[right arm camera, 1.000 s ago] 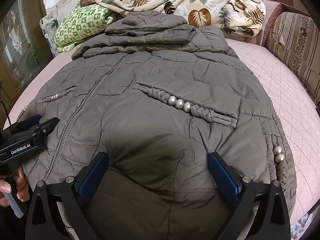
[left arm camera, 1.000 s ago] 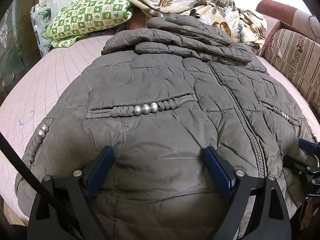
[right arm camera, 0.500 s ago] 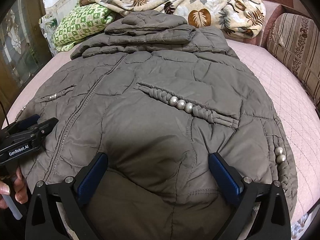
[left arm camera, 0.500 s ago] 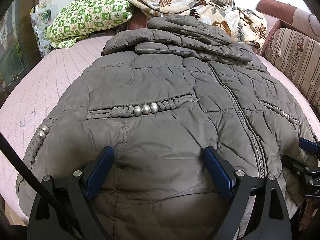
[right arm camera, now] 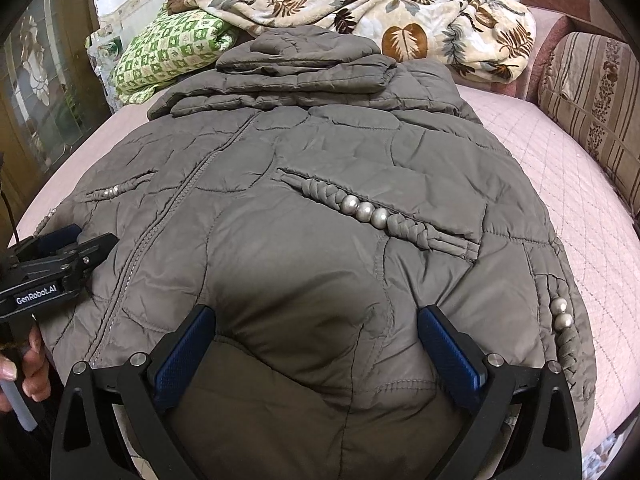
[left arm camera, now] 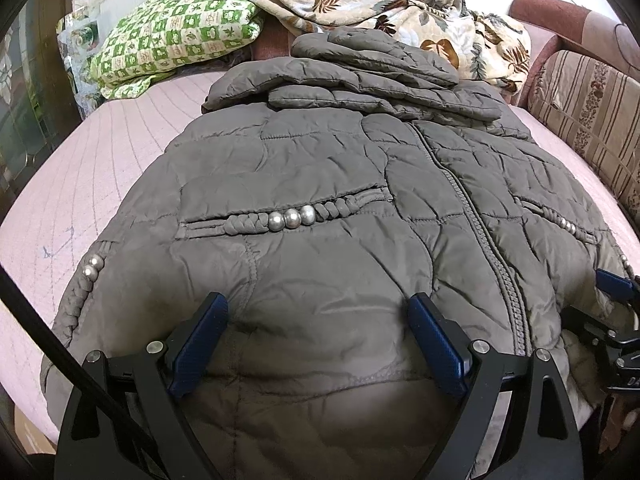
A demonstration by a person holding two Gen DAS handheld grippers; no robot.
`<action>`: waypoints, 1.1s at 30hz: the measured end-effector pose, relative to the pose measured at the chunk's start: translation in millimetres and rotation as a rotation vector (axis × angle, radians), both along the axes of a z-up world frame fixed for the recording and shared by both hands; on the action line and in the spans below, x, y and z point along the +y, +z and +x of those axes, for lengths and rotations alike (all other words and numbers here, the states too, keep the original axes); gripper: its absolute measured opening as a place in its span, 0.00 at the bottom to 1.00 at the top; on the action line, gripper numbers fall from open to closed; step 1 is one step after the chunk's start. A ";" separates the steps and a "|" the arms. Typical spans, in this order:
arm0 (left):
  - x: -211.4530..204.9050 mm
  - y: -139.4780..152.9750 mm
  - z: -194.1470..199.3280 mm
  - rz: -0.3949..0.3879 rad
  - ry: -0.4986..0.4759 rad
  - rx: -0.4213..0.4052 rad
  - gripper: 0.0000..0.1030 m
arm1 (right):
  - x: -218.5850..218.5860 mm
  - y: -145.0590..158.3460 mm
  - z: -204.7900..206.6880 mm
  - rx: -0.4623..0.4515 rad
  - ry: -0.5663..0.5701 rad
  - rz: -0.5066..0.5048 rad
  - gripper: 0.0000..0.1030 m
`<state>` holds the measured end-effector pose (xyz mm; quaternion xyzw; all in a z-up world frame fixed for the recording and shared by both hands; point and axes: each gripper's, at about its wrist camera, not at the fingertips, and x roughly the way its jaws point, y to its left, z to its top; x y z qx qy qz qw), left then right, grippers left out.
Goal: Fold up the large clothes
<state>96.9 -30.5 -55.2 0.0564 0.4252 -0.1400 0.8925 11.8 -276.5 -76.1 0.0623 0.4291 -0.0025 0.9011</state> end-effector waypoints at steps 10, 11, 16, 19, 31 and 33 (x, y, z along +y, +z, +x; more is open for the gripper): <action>58.3 26.3 -24.0 -0.055 0.087 -0.040 0.88 | -15.0 27.0 -24.2 -0.075 0.055 0.129 1.00; 68.1 27.5 -25.9 -0.061 0.109 -0.042 0.88 | -24.6 33.1 -29.9 -0.101 0.038 0.158 1.00; 135.2 31.4 -31.6 -0.102 0.254 -0.031 0.88 | -82.9 57.9 -62.6 -0.208 -0.115 0.272 1.00; 172.8 26.1 -27.8 -0.201 0.337 0.033 0.88 | -121.8 53.3 -80.0 -0.196 -0.263 0.306 1.00; 215.6 5.1 -31.0 -0.389 0.390 0.183 0.88 | -177.7 -9.9 -104.2 -0.074 -0.465 0.706 0.83; 214.0 4.1 -35.5 -0.395 0.378 0.196 0.88 | -169.7 -13.0 -103.0 -0.055 -0.433 0.729 0.63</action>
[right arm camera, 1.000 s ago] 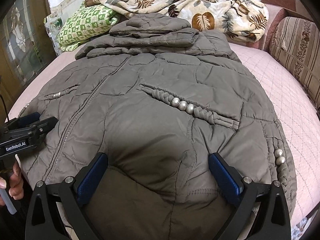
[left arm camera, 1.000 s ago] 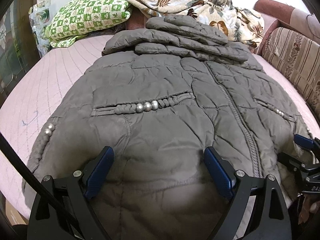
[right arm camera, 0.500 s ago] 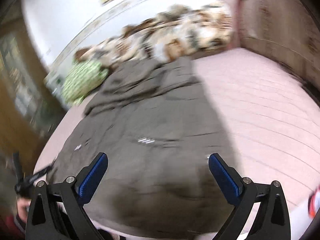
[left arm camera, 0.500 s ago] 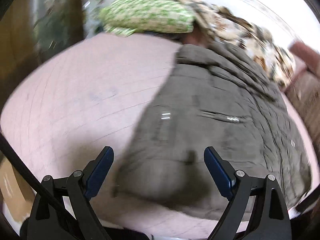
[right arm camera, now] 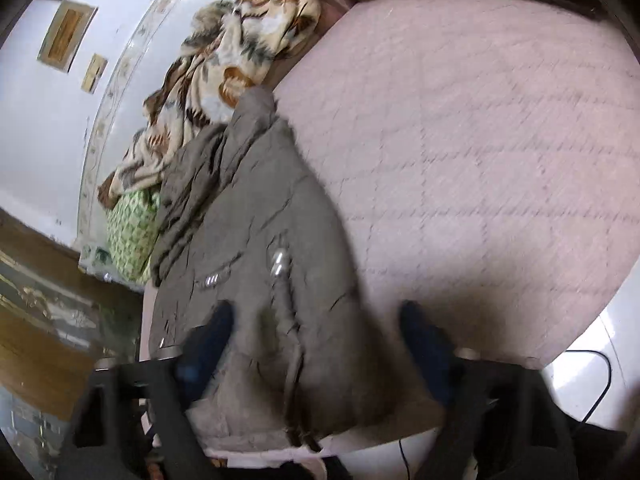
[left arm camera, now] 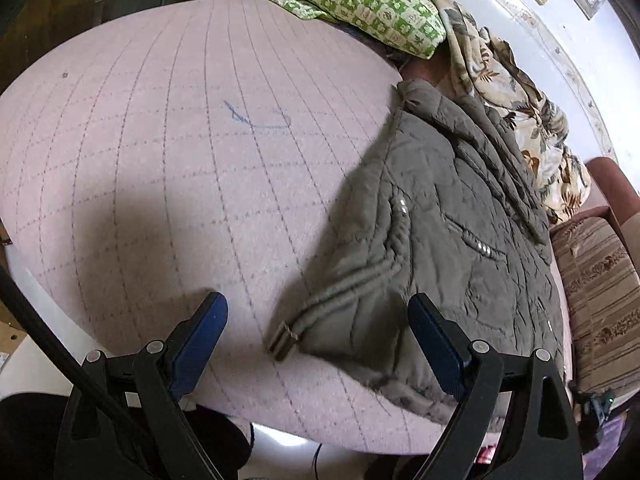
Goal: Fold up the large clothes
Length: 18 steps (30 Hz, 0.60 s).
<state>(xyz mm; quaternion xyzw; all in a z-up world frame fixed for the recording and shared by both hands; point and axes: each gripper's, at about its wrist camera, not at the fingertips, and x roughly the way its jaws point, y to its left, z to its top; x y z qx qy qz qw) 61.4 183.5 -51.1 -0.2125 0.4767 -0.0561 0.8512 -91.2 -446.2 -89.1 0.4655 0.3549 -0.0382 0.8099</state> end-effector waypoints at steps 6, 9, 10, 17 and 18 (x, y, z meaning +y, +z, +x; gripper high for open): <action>-12.8 -2.9 -11.2 0.012 -0.041 -0.004 0.88 | 35.6 -2.3 1.1 -0.007 0.101 0.008 0.61; -27.8 -2.0 -11.2 0.064 -0.067 -0.031 0.88 | 49.4 -3.9 5.4 -0.009 0.141 -0.005 0.61; -32.9 -1.4 -10.2 0.074 -0.073 -0.047 0.88 | 54.7 -1.6 7.3 -0.010 0.153 -0.032 0.60; -60.4 -1.2 5.7 0.172 -0.075 -0.120 0.84 | 65.7 2.7 17.0 -0.026 0.151 -0.127 0.44; -63.9 -0.2 5.2 0.187 -0.084 -0.132 0.76 | 65.0 0.1 18.4 -0.017 0.146 -0.121 0.42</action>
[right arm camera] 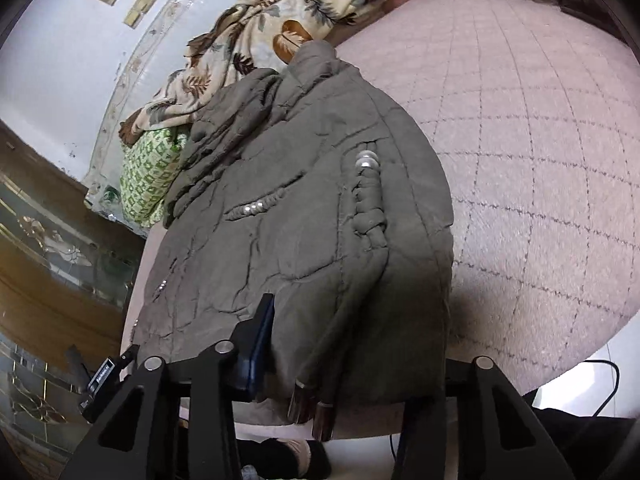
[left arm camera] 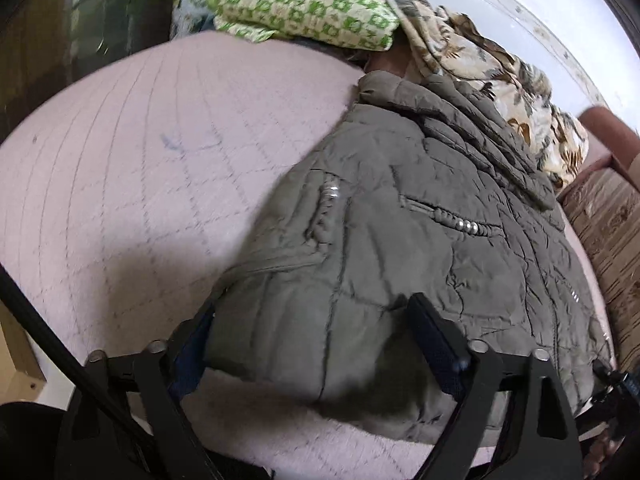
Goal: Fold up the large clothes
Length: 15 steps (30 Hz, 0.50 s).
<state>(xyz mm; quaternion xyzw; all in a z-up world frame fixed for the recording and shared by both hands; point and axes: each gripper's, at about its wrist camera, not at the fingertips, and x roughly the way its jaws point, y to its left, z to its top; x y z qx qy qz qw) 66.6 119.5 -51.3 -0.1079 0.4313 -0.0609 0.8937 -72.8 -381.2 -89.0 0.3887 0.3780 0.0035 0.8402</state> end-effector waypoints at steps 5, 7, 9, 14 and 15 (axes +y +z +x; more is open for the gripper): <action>-13.7 5.2 -5.3 0.080 -0.036 -0.048 0.58 | 5.7 0.6 1.9 0.014 -0.001 -0.064 0.41; -18.7 5.3 -7.0 0.121 -0.043 -0.062 0.58 | 7.6 0.1 0.8 0.009 -0.002 -0.085 0.41; -20.1 4.4 -7.8 0.140 -0.046 -0.067 0.58 | 7.1 -0.9 0.1 0.006 -0.004 -0.085 0.41; -22.4 2.9 -7.4 0.154 -0.036 -0.071 0.62 | 4.2 -3.0 -0.5 0.001 -0.013 -0.062 0.41; -23.2 2.7 -7.5 0.163 -0.034 -0.072 0.62 | 3.7 -3.0 -1.4 0.000 -0.018 -0.063 0.41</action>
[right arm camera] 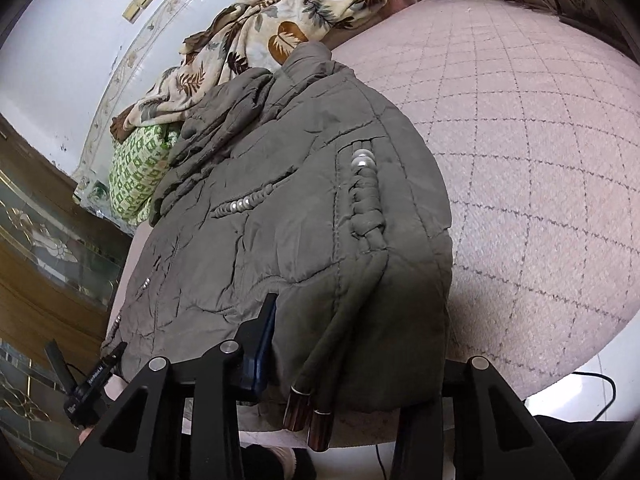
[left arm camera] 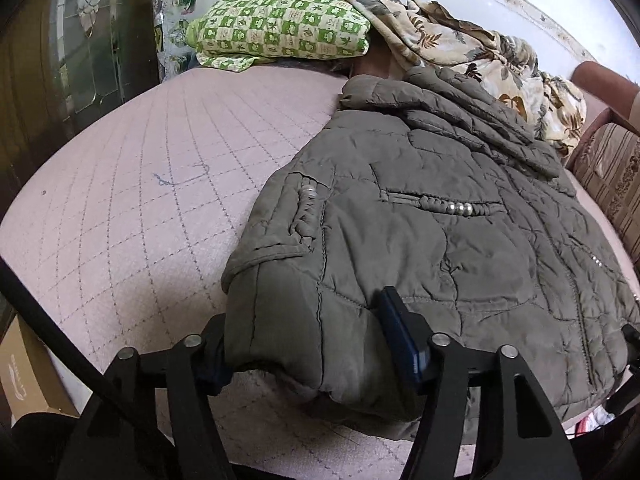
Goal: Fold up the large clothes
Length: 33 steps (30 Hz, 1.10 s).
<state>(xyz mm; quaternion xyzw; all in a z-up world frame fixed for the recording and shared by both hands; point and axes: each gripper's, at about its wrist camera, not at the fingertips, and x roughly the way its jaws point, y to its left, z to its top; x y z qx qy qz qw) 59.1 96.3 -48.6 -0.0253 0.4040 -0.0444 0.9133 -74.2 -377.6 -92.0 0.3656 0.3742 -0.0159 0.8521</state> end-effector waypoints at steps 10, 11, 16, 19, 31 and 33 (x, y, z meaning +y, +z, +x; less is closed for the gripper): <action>-10.0 1.0 -3.1 0.080 -0.021 -0.035 0.60 | 4.3 6.6 4.2 0.039 0.029 -0.056 0.37; -10.8 0.7 -3.9 0.084 -0.020 -0.038 0.60 | 4.6 6.3 4.4 0.040 0.030 -0.058 0.37; -14.5 -0.3 -5.0 0.104 -0.011 -0.053 0.60 | 5.1 4.1 6.6 0.050 0.038 -0.056 0.40; -16.3 -1.0 -5.4 0.122 -0.010 -0.058 0.60 | 6.7 4.3 7.5 0.048 0.038 -0.058 0.44; -28.5 -2.4 -7.1 0.241 -0.017 -0.085 0.66 | 9.4 3.6 6.1 0.044 0.026 -0.062 0.35; -28.2 -2.1 -6.5 0.248 -0.016 -0.084 0.68 | 12.8 7.3 6.5 0.041 0.032 -0.089 0.31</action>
